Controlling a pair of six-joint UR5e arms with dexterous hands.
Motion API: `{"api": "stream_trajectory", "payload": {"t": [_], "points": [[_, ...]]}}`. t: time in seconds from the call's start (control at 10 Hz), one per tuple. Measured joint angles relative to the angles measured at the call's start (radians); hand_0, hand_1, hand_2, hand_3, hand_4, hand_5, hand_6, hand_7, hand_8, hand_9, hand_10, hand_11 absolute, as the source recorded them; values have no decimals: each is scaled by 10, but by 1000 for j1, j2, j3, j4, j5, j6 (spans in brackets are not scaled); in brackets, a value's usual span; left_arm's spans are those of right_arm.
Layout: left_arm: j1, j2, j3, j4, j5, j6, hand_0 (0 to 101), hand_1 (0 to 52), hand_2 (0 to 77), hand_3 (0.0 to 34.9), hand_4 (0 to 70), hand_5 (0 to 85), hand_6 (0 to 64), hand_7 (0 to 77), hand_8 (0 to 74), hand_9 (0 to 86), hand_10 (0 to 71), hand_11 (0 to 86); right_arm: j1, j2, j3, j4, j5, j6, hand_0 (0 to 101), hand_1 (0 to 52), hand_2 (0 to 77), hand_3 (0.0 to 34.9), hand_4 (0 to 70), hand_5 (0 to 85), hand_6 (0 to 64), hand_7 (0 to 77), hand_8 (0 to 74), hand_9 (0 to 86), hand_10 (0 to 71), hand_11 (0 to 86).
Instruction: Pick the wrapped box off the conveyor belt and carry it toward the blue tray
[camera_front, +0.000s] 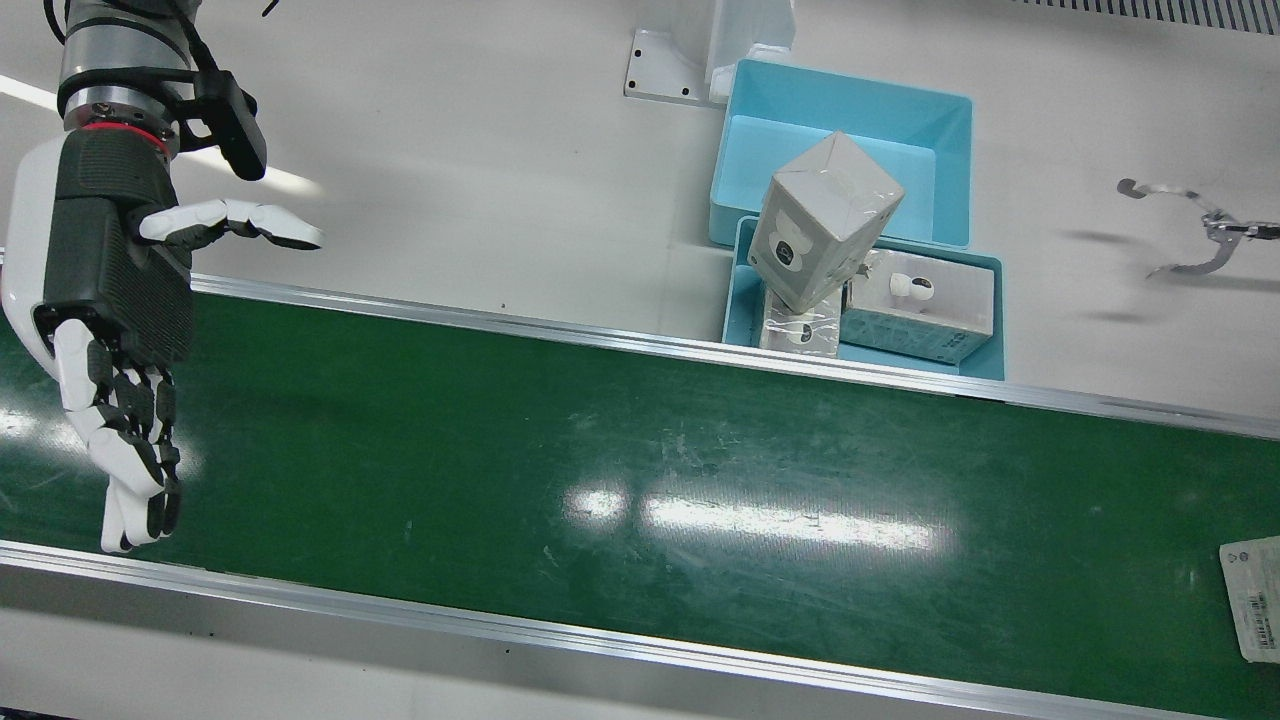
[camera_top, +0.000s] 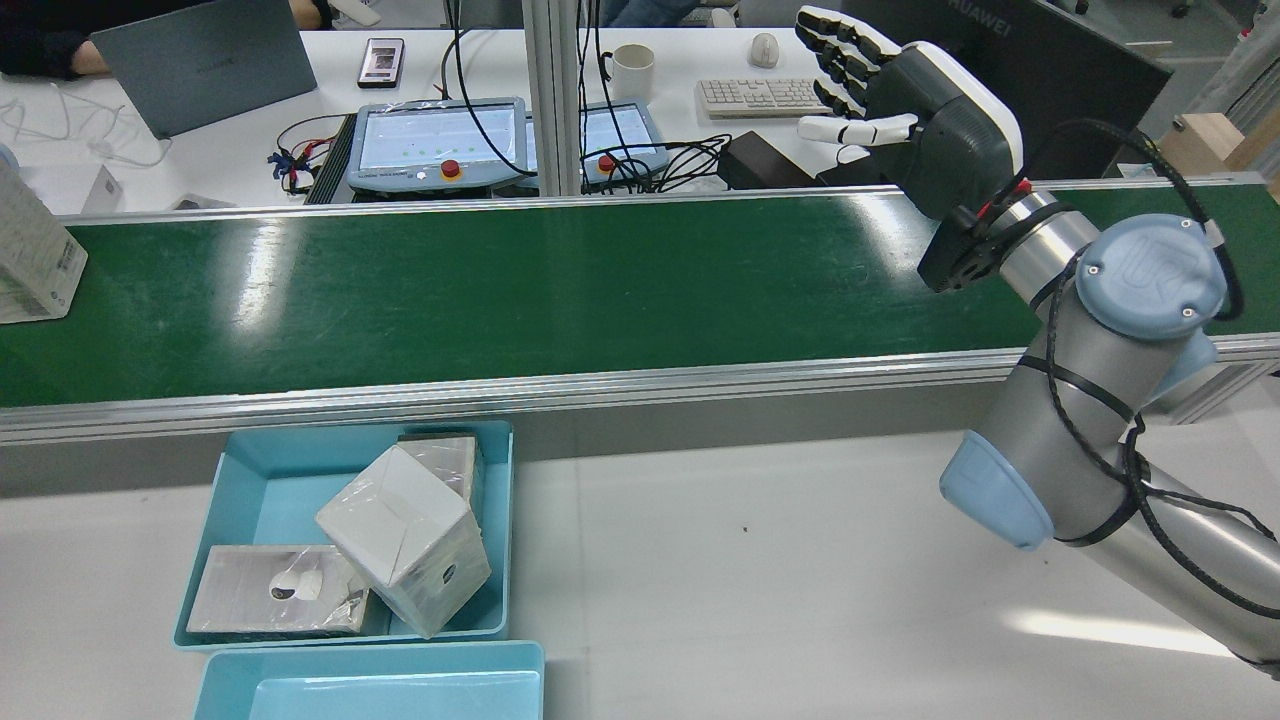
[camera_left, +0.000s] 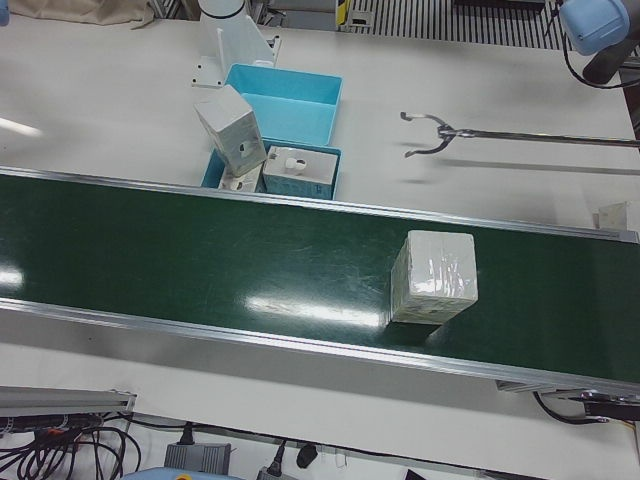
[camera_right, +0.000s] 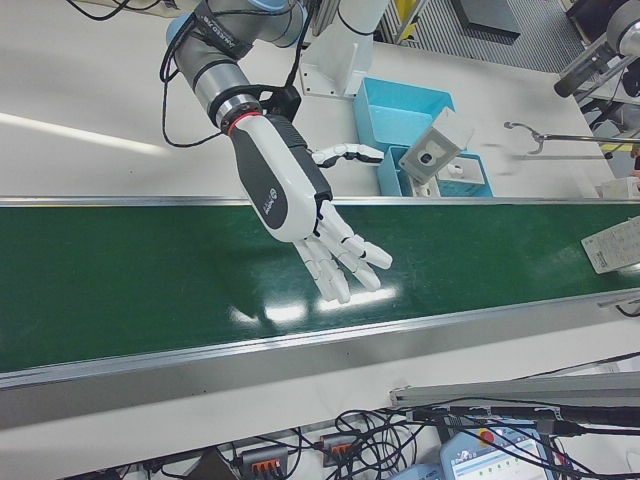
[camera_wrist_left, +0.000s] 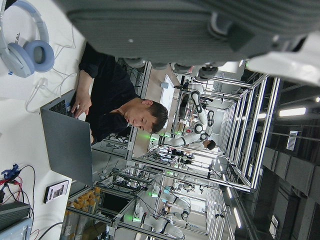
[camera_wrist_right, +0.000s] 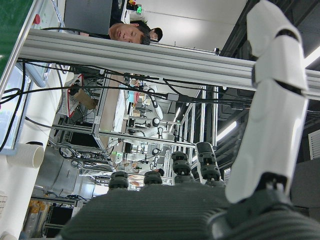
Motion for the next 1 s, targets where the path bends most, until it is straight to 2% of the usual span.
{"api": "stream_trajectory", "payload": {"t": [0.1, 1.0], "points": [[0, 0, 0, 0, 0, 0, 0, 0, 5, 0, 0, 11, 0, 5, 0, 0, 0, 0, -1, 0, 0, 0, 0, 0, 436, 131, 207, 106, 33, 164, 0, 22, 11, 11, 22, 49], [0, 0, 0, 0, 0, 0, 0, 0, 5, 0, 0, 11, 0, 5, 0, 0, 5, 0, -39, 2, -13, 0, 2, -1, 439, 120, 196, 106, 33, 147, 0, 22, 5, 11, 33, 49]]}}
